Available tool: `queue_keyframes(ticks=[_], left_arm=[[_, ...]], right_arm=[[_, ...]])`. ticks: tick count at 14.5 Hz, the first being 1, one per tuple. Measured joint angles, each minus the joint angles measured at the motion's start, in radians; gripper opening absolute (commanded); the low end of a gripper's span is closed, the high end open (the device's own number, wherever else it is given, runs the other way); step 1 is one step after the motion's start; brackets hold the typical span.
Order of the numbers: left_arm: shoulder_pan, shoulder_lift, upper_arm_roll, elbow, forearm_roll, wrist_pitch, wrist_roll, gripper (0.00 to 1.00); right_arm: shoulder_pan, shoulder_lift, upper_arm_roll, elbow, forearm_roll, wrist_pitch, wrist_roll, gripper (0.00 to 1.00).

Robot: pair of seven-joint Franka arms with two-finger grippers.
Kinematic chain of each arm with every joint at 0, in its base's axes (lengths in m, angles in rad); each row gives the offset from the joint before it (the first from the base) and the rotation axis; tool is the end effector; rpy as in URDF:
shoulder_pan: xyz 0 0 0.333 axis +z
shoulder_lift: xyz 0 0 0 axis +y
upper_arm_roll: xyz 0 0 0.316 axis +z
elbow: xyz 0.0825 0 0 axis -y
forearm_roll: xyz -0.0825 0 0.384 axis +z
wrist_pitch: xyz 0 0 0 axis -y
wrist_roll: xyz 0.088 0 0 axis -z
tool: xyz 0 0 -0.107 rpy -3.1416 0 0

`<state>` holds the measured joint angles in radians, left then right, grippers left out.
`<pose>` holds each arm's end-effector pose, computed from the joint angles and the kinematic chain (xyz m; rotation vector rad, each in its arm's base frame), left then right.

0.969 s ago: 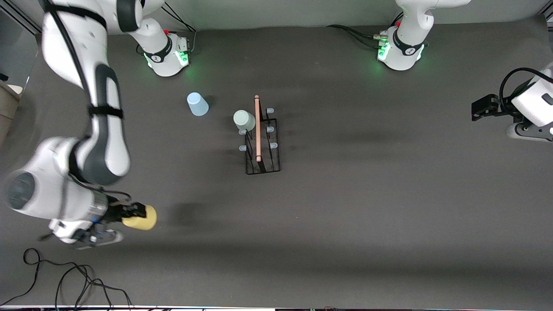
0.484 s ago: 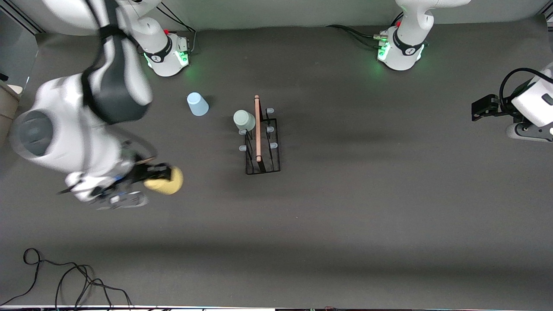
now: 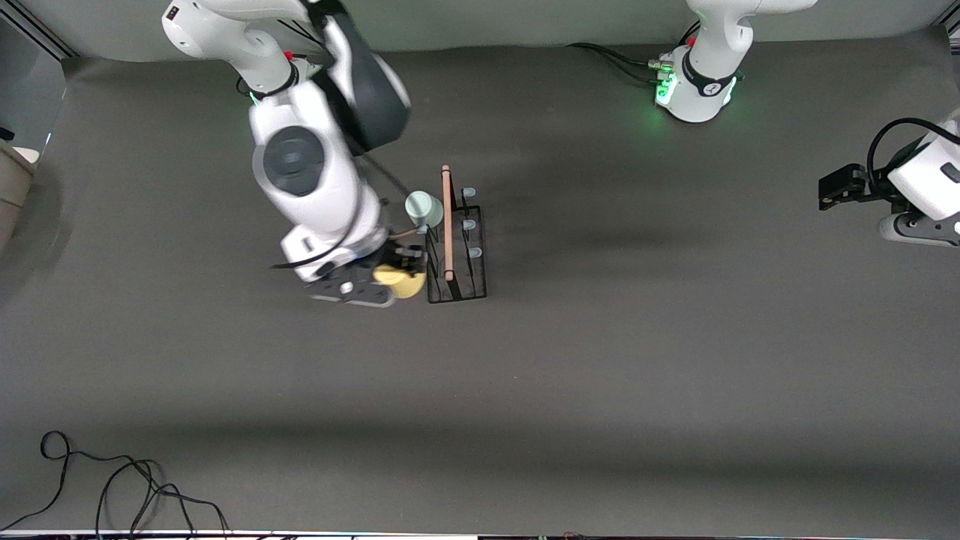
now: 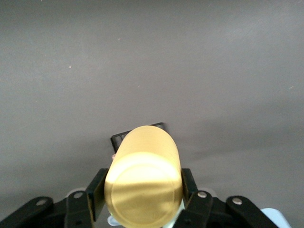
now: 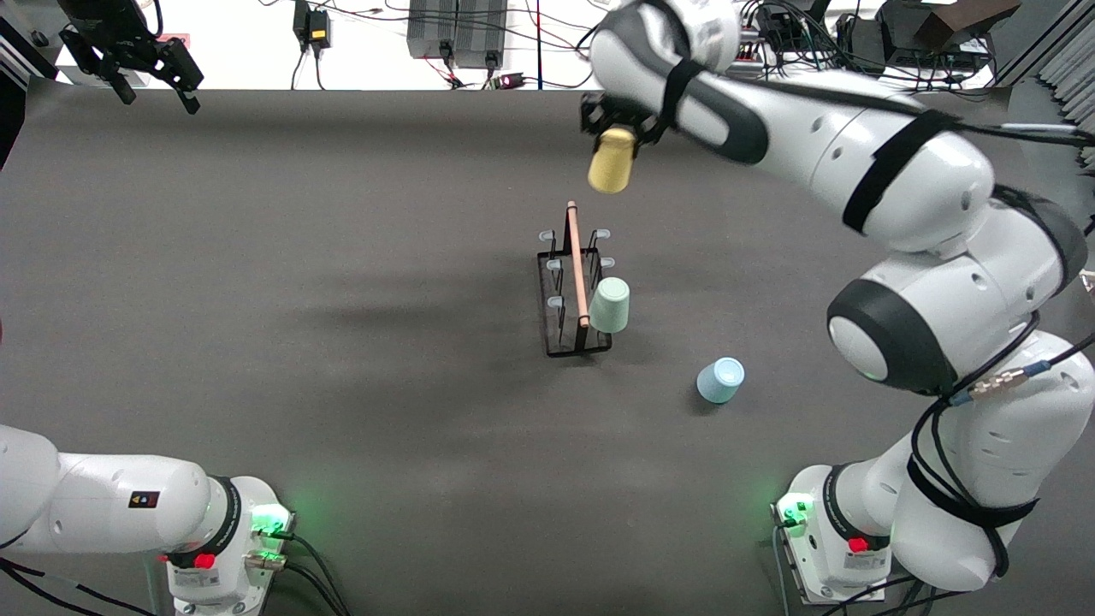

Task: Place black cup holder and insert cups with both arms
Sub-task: 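Carry the yellow cup to the rack and lower it onto a peg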

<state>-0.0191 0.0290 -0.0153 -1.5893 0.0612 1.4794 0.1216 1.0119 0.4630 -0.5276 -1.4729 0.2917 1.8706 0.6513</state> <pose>0.5514 -0.0118 0.5927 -3.0700 0.2379 0.2181 0.5622 0.3850 0.4396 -3.0815 0.3212 0.0439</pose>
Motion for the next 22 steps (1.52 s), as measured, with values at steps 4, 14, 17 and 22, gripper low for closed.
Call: queue_keyframes(ticks=[4, 14, 17, 22], left_arm=[[0.0, 0.0, 0.0, 0.0, 0.0, 0.0, 0.0, 1.0], [0.003, 0.0, 0.0, 0.0, 0.0, 0.0, 0.0, 0.99], [0.003, 0.0, 0.0, 0.0, 0.0, 0.0, 0.0, 0.99], [0.003, 0.0, 0.0, 0.0, 0.0, 0.0, 0.0, 0.99]], right_arm=[[0.054, 0.001, 0.0, -0.112, -0.001, 0.125, 0.046, 0.21], [0.054, -0.079, -0.025, -0.161, -0.019, 0.105, 0.046, 0.21], [0.055, -0.09, -0.025, -0.21, -0.046, 0.098, 0.046, 0.21], [0.091, -0.09, -0.024, -0.305, -0.049, 0.158, 0.046, 0.21]])
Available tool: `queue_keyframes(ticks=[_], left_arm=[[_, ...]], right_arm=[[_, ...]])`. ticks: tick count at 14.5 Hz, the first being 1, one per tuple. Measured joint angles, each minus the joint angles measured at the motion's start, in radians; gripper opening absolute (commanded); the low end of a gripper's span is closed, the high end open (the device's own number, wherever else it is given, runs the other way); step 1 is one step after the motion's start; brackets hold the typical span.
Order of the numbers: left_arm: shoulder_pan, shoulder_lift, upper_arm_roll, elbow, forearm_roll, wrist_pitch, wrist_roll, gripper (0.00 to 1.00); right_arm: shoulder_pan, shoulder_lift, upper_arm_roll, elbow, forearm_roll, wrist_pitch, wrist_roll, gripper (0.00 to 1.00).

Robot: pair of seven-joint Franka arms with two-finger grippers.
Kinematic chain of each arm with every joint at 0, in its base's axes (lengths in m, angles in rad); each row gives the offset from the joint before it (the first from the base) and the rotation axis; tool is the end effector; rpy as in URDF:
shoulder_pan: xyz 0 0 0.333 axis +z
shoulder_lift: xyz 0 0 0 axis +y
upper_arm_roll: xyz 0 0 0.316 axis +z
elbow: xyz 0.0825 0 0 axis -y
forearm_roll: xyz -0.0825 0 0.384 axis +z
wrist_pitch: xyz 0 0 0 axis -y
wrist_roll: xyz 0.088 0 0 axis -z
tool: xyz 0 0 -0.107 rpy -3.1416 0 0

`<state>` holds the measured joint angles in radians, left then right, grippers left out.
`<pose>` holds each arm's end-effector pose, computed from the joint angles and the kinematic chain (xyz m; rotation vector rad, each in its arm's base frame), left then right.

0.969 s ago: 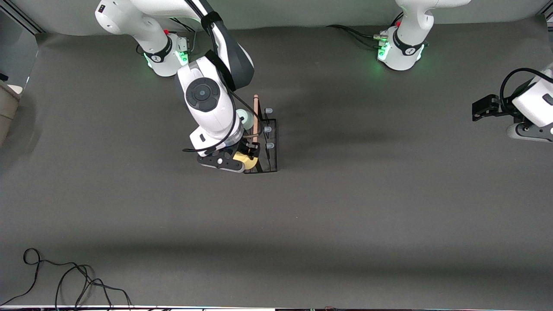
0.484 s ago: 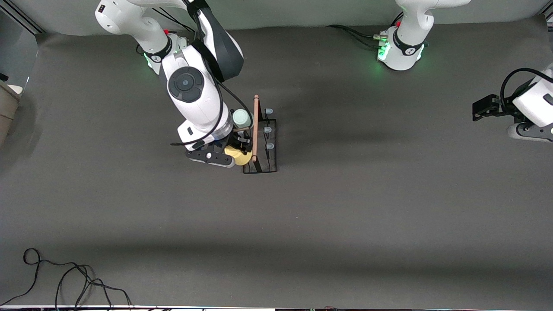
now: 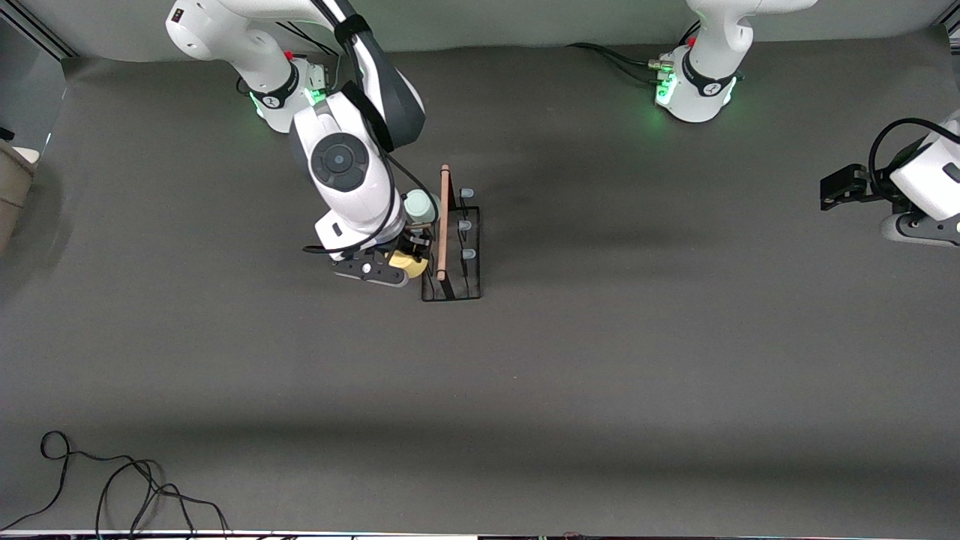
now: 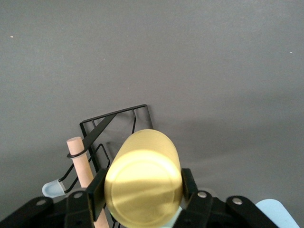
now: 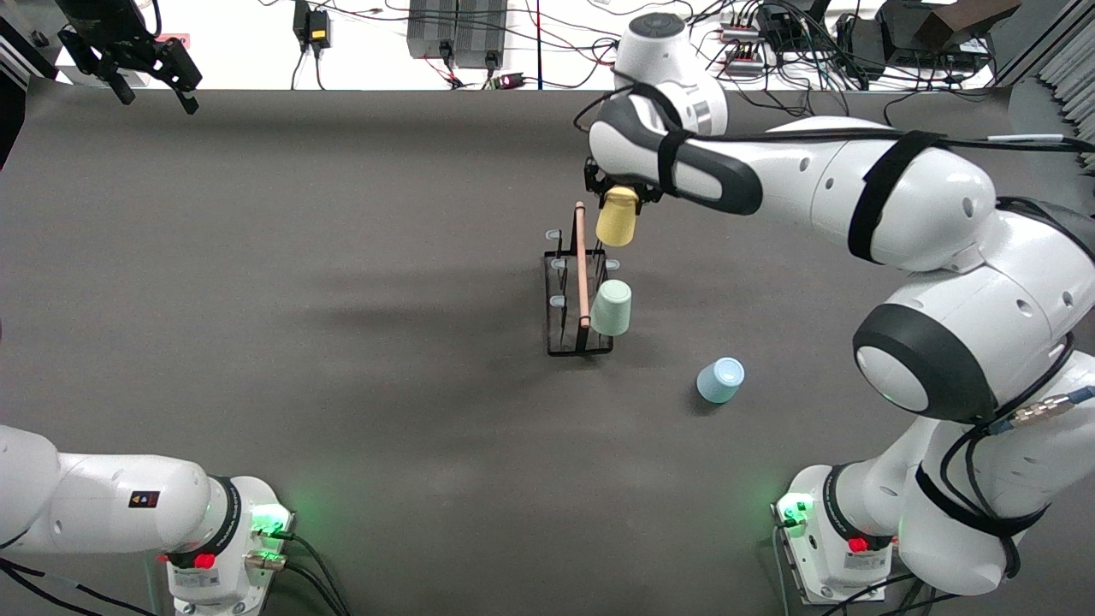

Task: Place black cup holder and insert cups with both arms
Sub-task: 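Carry the yellow cup to the rack and lower it onto a peg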

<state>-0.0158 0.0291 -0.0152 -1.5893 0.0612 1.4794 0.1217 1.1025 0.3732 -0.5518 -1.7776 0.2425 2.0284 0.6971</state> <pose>0.5514 -0.0100 0.5927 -3.0707 0.2329 0.2184 0.5167 0.3652 0.3694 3.1005 -0.3675 -0.0943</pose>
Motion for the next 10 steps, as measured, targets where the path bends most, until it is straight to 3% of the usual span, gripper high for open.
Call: queue_keyframes(ticks=[4, 7, 8, 9, 10], left_arm=[[0.0, 0.0, 0.0, 0.0, 0.0, 0.0, 0.0, 0.99], [0.0, 0.0, 0.0, 0.0, 0.0, 0.0, 0.0, 1.0], [0.0, 0.0, 0.0, 0.0, 0.0, 0.0, 0.0, 1.0], [0.0, 0.0, 0.0, 0.0, 0.0, 0.0, 0.0, 1.0], [0.0, 0.0, 0.0, 0.0, 0.0, 0.0, 0.0, 1.0]], right_arm=[[0.009, 0.0, 0.0, -0.013, 0.0, 0.022, 0.0, 0.21], [0.016, 0.005, 0.005, -0.07, 0.0, 0.119, 0.0, 0.22], [0.018, 0.01, 0.008, -0.087, 0.0, 0.145, 0.0, 0.34], [0.019, 0.016, 0.009, -0.097, 0.0, 0.159, 0.0, 0.97], [0.02, 0.022, 0.009, -0.099, 0.001, 0.168, 0.0, 1.0]])
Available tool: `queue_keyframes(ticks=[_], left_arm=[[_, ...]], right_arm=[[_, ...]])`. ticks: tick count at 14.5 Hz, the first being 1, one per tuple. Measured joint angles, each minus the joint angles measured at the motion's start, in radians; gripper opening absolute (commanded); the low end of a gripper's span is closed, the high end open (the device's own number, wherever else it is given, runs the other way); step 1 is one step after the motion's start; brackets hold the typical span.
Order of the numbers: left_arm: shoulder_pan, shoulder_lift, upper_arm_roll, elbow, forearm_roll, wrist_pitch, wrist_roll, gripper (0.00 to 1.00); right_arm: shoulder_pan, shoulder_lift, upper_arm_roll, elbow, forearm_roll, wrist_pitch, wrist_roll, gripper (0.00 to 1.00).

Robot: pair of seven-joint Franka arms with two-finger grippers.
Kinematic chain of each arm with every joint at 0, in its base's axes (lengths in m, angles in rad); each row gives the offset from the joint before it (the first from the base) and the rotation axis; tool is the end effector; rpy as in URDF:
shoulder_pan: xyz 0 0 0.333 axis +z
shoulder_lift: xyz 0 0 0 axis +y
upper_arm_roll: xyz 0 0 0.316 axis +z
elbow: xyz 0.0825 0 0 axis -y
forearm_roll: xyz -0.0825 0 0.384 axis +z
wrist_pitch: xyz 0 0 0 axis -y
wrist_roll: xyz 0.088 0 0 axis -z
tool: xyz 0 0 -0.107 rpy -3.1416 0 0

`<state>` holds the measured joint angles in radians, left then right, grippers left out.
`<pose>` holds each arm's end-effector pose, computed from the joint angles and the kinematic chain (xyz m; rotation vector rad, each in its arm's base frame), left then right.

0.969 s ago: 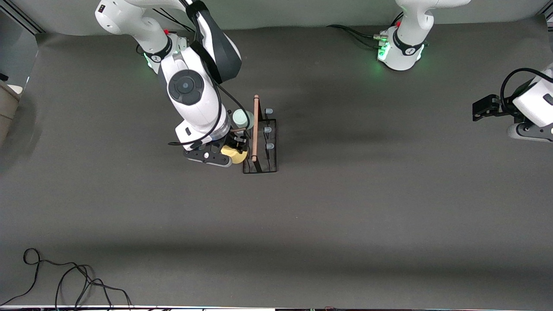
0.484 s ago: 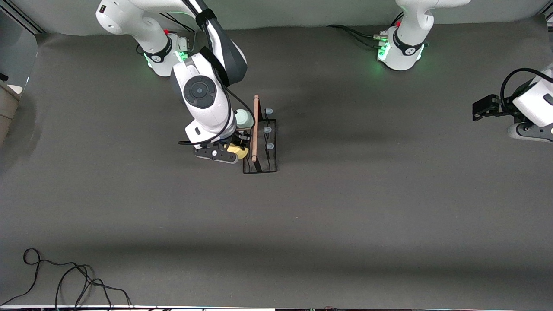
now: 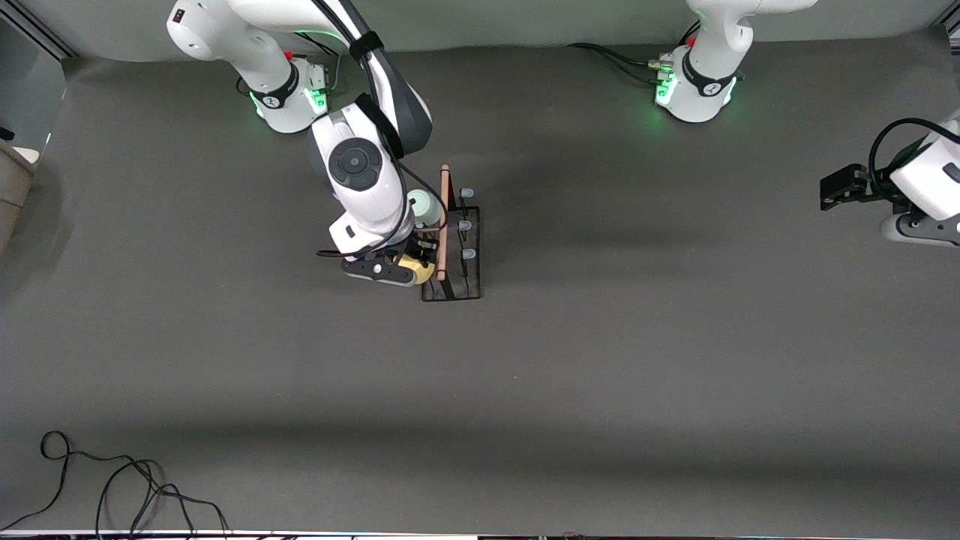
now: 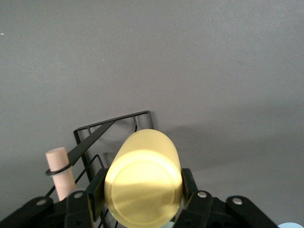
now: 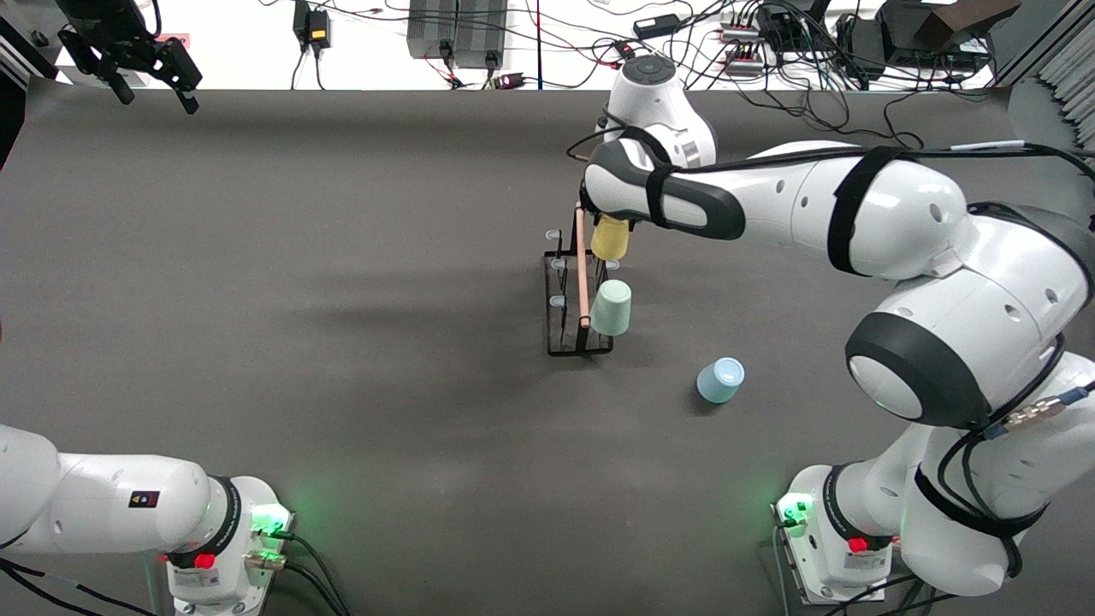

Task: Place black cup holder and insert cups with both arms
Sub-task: 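Carry the yellow cup to the rack and lower it onto a peg, then open the right gripper and withdraw it from the rack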

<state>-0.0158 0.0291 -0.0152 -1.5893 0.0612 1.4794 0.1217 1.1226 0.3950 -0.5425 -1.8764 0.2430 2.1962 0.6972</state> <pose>0.5514 -0.0100 0.5927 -3.0707 0.2329 0.2184 0.5070 0.3671 0.3269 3.1126 -0.3567 -0.0064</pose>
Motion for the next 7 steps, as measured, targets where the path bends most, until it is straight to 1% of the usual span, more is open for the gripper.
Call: queue_keyframes(ticks=[3, 4, 5, 7], left_arm=[[0.0, 0.0, 0.0, 0.0, 0.0, 0.0, 0.0, 1.0], [0.0, 0.0, 0.0, 0.0, 0.0, 0.0, 0.0, 0.99], [0.0, 0.0, 0.0, 0.0, 0.0, 0.0, 0.0, 0.99], [0.0, 0.0, 0.0, 0.0, 0.0, 0.0, 0.0, 0.99]], right_arm=[[0.0, -0.003, -0.004, 0.018, 0.001, -0.001, 0.0, 1.0], [0.0, -0.01, -0.009, 0.044, 0.002, -0.03, 0.0, 1.0], [0.0, -0.022, -0.017, 0.083, 0.002, -0.088, 0.0, 1.0], [0.0, -0.048, -0.048, 0.197, 0.002, -0.254, 0.0, 1.0]])
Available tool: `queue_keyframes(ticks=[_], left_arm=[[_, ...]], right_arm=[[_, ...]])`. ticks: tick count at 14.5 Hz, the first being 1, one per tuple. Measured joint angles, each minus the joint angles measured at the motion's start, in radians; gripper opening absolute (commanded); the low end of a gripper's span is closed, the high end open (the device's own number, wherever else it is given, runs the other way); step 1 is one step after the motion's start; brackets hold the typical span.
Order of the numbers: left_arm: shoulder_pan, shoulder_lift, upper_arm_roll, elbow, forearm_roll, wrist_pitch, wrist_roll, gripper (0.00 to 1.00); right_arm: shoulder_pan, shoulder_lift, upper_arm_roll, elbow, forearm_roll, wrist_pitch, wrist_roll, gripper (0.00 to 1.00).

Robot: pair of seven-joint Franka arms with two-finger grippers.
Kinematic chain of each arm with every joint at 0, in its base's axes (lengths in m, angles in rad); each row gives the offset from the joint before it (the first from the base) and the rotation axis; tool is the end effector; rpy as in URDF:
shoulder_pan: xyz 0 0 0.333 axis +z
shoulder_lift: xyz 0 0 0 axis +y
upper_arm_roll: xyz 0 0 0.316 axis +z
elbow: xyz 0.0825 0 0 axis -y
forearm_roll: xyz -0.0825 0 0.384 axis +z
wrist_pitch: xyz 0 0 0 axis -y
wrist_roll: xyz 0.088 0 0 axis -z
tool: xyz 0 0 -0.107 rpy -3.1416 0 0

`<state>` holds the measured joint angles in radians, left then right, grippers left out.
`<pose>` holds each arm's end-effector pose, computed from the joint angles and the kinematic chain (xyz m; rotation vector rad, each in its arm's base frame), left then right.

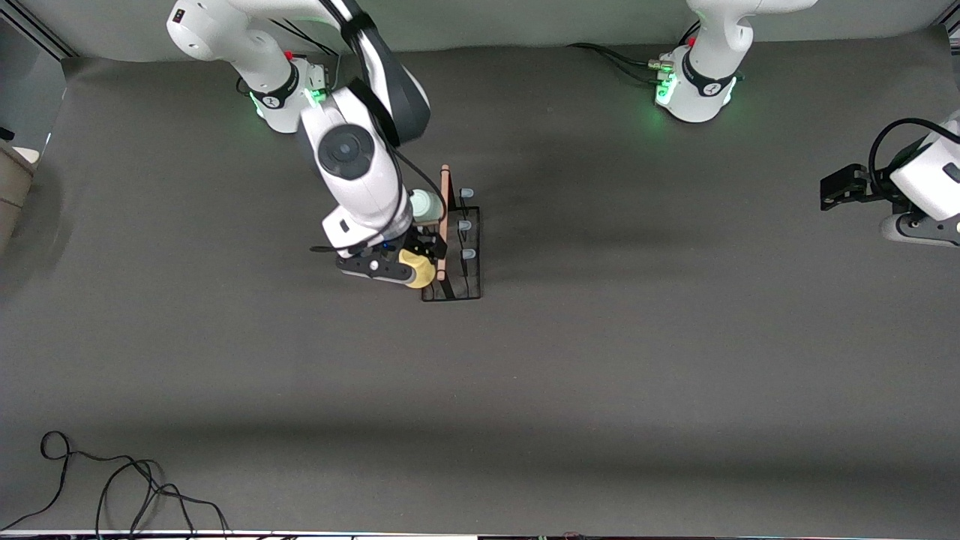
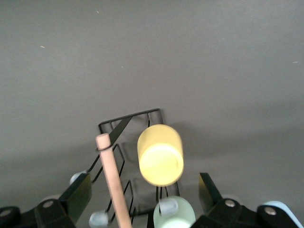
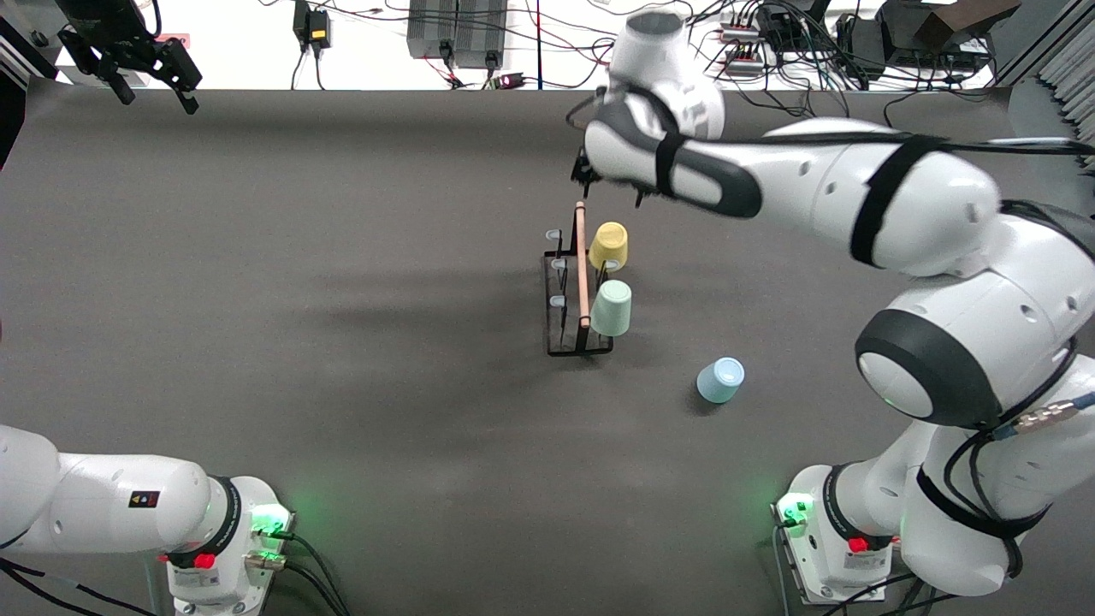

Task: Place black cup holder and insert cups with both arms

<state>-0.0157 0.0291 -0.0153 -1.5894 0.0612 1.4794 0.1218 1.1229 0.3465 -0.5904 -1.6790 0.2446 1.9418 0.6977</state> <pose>0.5514 -0.0100 0.5926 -3.0707 0.2330 0.2186 0.5248 0.3703 0.4261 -3.1021 0.3603 0.0583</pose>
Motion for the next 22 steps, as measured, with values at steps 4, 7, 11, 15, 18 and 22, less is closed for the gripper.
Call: queue_keyframes(ticks=[4, 7, 11, 15, 18, 22], left_arm=[[0.0, 0.0, 0.0, 0.0, 0.0, 0.0, 0.0, 1.0], [0.0, 0.0, 0.0, 0.0, 0.0, 0.0, 0.0, 0.99], [0.0, 0.0, 0.0, 0.0, 0.0, 0.0, 0.0, 1.0], [0.0, 0.0, 0.0, 0.0, 0.0, 0.0, 0.0, 1.0], [0.0, 0.0, 0.0, 0.0, 0.0, 0.0, 0.0, 0.99], [0.0, 0.0, 0.0, 0.0, 0.0, 0.0, 0.0, 1.0]], right_arm=[[-0.001, -0.084, -0.064, 0.195, -0.002, -0.291, -0.005, 1.0], [-0.002, -0.152, -0.142, 0.206, -0.008, -0.37, -0.103, 1.0], [-0.034, -0.207, -0.266, 0.201, -0.061, -0.421, -0.329, 1.0], [-0.363, -0.266, -0.043, 0.188, -0.163, -0.431, -0.508, 1.0], [-0.69, -0.295, 0.218, 0.163, -0.197, -0.431, -0.6, 1.0], [-1.013, -0.308, 0.461, 0.147, -0.208, -0.427, -0.695, 1.0]])
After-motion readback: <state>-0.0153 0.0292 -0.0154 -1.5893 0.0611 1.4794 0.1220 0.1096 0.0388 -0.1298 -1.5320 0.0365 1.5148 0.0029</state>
